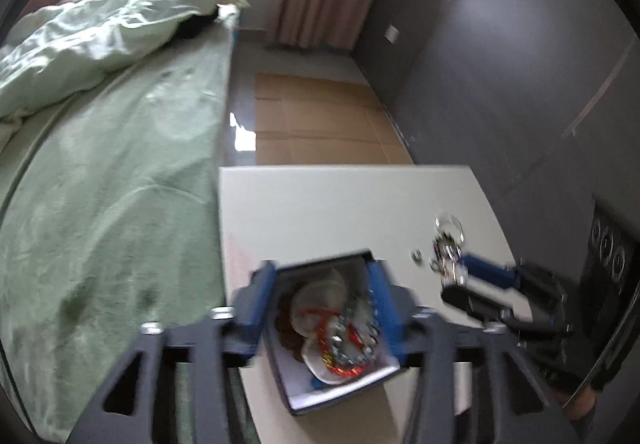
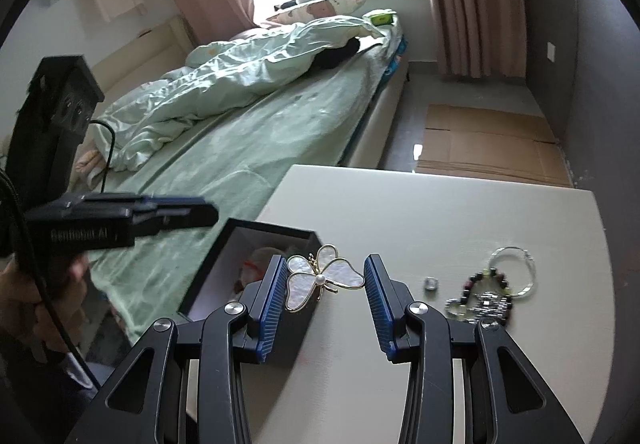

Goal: Organize jewelry
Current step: 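Drop the butterfly pendant in with the right tool while the left tool releases the bracelet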

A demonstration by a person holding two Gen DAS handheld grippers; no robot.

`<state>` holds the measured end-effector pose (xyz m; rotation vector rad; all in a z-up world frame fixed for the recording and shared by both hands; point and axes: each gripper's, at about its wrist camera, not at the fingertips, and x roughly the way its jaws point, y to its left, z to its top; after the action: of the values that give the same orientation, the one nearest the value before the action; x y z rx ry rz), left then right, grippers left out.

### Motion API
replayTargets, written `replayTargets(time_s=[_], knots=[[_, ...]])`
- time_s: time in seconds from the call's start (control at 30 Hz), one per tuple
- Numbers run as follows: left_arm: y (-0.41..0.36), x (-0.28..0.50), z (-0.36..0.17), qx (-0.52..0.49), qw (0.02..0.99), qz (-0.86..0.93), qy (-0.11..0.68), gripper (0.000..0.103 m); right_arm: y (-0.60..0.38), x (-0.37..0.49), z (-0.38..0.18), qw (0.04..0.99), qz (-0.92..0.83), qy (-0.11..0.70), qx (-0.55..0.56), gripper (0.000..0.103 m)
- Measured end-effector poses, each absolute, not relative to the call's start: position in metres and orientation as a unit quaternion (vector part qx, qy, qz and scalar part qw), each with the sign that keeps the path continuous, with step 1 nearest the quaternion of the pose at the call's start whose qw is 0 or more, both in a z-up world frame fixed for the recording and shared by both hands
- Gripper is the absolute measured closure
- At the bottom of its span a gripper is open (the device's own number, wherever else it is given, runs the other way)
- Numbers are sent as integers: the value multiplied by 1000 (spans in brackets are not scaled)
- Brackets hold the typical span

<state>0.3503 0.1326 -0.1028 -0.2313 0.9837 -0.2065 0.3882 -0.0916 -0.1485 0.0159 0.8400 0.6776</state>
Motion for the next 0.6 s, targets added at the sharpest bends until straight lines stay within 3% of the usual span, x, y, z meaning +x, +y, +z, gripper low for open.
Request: replayTargets(time_s=[0.27, 0.43, 0.47, 0.53, 0.6], knots=[[161, 353, -92, -184, 872, -79, 448, 38, -68, 388, -150, 845, 346, 406, 17, 62], [168, 352, -84, -209, 874, -67, 433, 24, -47, 392, -150, 835, 353, 420, 25, 61], [169, 351, -83, -212, 876, -65, 430, 23, -44, 396, -152, 830, 349, 433, 28, 59], [168, 351, -81, -213, 876, -64, 427, 20, -46, 401, -154, 829, 339, 444, 38, 41], [165, 351, -80, -210, 876, -68, 428, 20, -55, 403, -152, 830, 332, 445, 52, 40]])
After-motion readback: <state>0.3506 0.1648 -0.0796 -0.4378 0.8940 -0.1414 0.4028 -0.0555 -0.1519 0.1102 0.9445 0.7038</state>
